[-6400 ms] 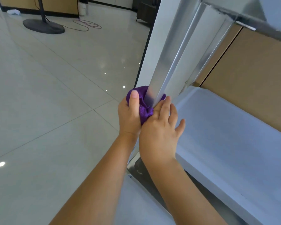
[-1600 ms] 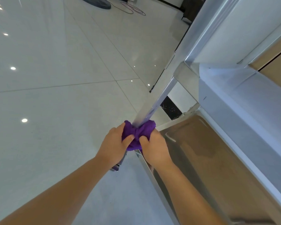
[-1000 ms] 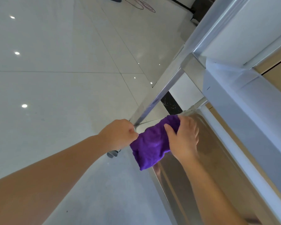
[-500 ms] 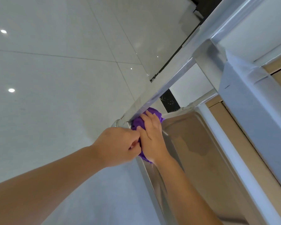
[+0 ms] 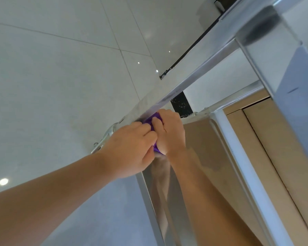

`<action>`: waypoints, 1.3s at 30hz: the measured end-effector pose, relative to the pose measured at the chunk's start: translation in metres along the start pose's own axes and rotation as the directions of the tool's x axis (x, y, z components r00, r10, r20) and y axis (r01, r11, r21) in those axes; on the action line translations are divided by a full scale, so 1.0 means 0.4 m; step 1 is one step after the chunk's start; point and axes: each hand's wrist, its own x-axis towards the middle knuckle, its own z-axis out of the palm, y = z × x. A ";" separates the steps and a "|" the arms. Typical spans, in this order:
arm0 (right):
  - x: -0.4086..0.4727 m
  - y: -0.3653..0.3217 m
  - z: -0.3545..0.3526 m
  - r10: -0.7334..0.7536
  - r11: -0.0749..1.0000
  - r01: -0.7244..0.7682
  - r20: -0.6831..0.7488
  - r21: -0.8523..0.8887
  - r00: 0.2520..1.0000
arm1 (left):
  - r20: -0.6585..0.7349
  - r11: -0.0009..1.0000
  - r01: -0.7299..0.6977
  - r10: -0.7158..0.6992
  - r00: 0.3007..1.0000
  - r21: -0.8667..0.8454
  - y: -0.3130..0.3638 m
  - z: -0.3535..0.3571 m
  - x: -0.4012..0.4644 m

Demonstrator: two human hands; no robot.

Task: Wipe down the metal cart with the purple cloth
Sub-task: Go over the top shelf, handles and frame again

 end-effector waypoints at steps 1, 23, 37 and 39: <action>0.006 0.015 -0.001 0.009 1.000 -0.009 -0.020 -0.007 1.000 | 0.013 1.000 -0.010 0.010 1.000 0.022 0.004 0.003 -0.004; 0.166 0.305 -0.042 0.444 0.871 -0.443 -0.044 -0.210 0.895 | 0.155 0.983 0.028 -0.057 0.986 0.183 -0.002 0.048 -0.060; 0.109 0.181 -0.028 0.354 0.935 -0.354 0.004 0.036 0.935 | 0.125 0.982 0.021 -0.045 0.991 0.188 -0.011 0.057 -0.054; 0.085 0.138 -0.025 0.342 0.937 -0.340 -0.014 0.084 0.940 | 0.125 0.984 0.020 -0.042 0.991 0.176 -0.011 0.057 -0.053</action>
